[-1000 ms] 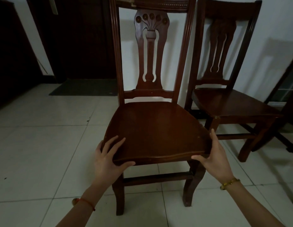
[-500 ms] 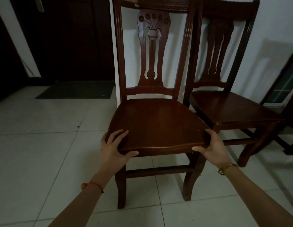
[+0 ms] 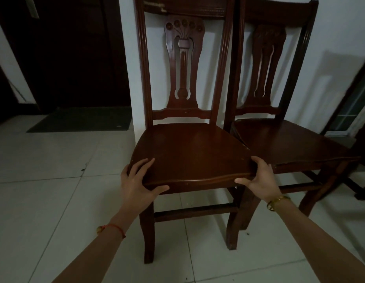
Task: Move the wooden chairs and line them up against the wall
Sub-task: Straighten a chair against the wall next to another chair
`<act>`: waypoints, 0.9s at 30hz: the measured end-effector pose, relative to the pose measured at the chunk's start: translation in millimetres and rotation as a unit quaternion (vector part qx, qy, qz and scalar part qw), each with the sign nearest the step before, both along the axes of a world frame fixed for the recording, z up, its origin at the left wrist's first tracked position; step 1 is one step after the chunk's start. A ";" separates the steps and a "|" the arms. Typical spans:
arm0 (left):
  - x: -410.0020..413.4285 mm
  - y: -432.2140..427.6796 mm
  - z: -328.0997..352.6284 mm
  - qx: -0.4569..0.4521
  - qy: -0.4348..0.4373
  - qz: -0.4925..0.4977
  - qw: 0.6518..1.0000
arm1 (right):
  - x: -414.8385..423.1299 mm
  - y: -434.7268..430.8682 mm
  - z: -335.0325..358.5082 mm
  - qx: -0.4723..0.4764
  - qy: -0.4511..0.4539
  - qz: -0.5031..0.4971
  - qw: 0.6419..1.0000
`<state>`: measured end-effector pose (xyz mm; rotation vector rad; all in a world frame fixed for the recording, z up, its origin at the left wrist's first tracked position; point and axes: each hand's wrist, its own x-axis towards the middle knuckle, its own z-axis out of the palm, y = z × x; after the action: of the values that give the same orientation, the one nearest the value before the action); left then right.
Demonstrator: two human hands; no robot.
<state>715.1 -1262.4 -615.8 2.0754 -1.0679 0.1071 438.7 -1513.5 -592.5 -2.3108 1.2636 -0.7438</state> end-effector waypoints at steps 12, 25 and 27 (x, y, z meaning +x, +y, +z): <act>-2.1 4.8 -2.5 -0.011 0.018 -0.011 1.000 | -0.6 7.1 1.7 0.005 -0.020 -0.007 1.000; 6.3 -3.4 -7.2 -0.018 0.000 -0.008 1.000 | 6.0 -5.0 -5.2 -0.042 0.037 0.002 0.998; 8.5 -5.6 -7.9 -0.026 -0.014 -0.013 0.999 | 7.9 -7.4 -7.1 -0.049 0.046 0.006 0.998</act>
<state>723.6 -1268.0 -623.6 2.0180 -1.0969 0.1489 446.6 -1520.9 -599.6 -2.4546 1.2789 -0.7188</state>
